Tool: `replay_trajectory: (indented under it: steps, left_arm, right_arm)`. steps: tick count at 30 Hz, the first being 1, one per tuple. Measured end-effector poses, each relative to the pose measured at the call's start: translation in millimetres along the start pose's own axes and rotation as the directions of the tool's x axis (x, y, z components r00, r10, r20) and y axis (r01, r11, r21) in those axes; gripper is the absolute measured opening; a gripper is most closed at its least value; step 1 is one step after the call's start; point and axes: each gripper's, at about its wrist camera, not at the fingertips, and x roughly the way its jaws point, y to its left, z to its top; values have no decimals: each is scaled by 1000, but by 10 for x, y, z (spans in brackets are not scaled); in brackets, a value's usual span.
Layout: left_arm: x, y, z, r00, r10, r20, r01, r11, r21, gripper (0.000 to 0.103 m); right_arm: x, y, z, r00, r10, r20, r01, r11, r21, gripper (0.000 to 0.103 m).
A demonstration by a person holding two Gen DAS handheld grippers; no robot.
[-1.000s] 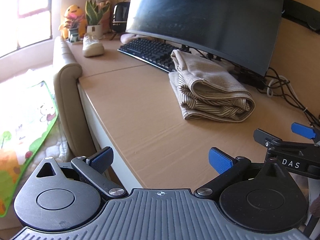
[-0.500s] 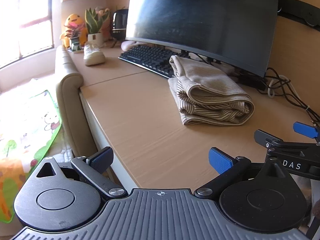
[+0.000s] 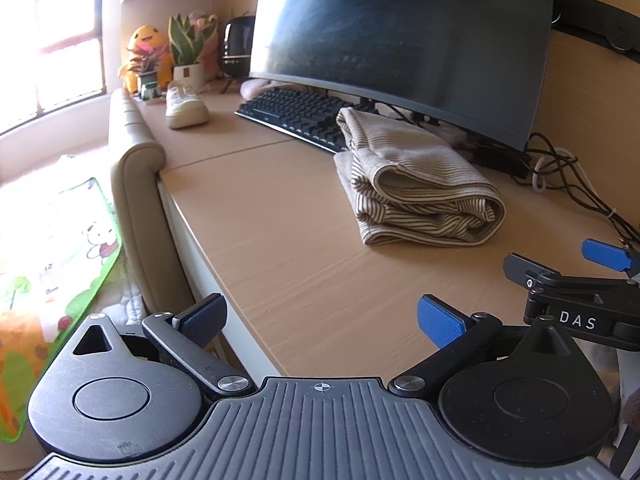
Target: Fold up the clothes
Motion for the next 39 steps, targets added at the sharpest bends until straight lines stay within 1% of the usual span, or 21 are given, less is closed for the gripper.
replay_trajectory:
  steps: [39]
  left_arm:
    - [15, -64, -6, 1000, 9, -5, -9, 1000, -1, 103]
  right_arm:
    - [7, -48, -10, 1000, 11, -7, -11, 1000, 9, 103]
